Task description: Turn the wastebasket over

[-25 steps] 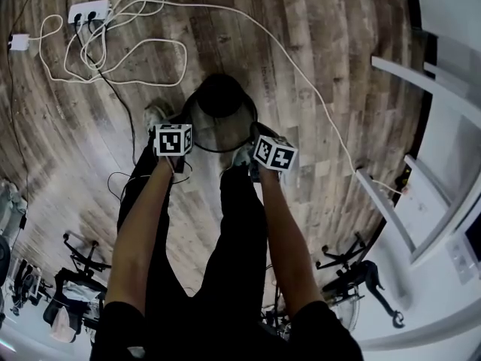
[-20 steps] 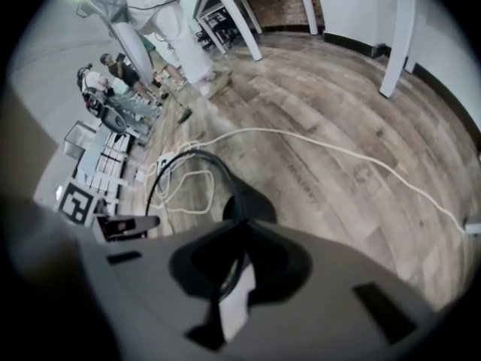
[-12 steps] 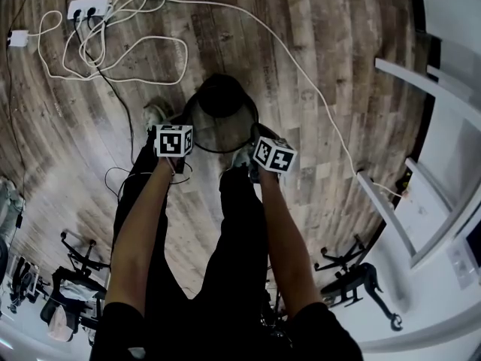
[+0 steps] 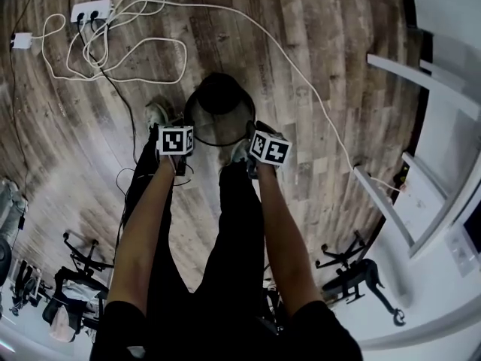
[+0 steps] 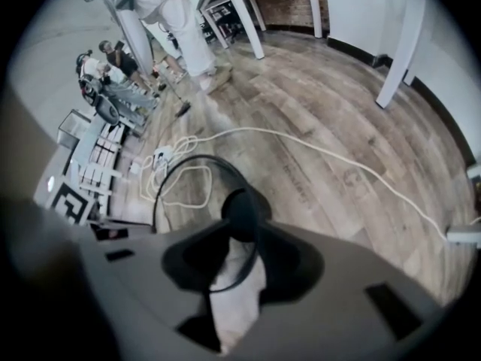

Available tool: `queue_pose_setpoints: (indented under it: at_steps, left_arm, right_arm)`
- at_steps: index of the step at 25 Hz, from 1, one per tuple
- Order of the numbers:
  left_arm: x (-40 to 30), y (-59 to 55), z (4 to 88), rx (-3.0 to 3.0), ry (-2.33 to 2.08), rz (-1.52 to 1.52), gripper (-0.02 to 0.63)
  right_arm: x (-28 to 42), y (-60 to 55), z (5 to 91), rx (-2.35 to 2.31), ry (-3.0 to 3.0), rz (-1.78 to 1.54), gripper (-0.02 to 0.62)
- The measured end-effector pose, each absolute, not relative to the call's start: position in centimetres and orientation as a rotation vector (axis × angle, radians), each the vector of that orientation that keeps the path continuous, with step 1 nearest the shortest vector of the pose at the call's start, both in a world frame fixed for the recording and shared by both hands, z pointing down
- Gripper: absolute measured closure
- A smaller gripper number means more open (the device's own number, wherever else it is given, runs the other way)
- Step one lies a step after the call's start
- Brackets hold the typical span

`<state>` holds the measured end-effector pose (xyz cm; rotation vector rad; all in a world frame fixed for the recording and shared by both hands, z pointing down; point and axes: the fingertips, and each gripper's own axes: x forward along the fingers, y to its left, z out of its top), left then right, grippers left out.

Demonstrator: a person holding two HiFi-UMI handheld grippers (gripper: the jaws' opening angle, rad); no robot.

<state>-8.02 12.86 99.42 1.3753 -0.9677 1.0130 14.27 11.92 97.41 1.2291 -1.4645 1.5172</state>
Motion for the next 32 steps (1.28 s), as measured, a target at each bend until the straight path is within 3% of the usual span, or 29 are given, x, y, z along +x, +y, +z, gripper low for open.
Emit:
queue_pose_setpoints:
  at_steps: [6,10,24,32]
  left_arm:
    - [-8.5,13.6,88.5,1.425,-1.0,0.909,0.474]
    - [-9.1,9.2,79.8,1.545,-1.091,0.824,0.566]
    - [-8.7,-0.4,46.7,2.005,-1.265,0.567,0.574]
    - [-8.2,-0.6,28.9,2.249,-1.47,0.356,0.574]
  right_arm:
    - [15.2,12.8,88.5,1.297,-1.474,1.524,0.496]
    - [15.4,9.5,81.3,1.433,-1.526,1.505,0.546]
    - [13.6,1.7,48.8,1.638,-1.93,1.384,0.563]
    - [13.6,1.8,31.2,1.705,-2.264,1.031,0.563]
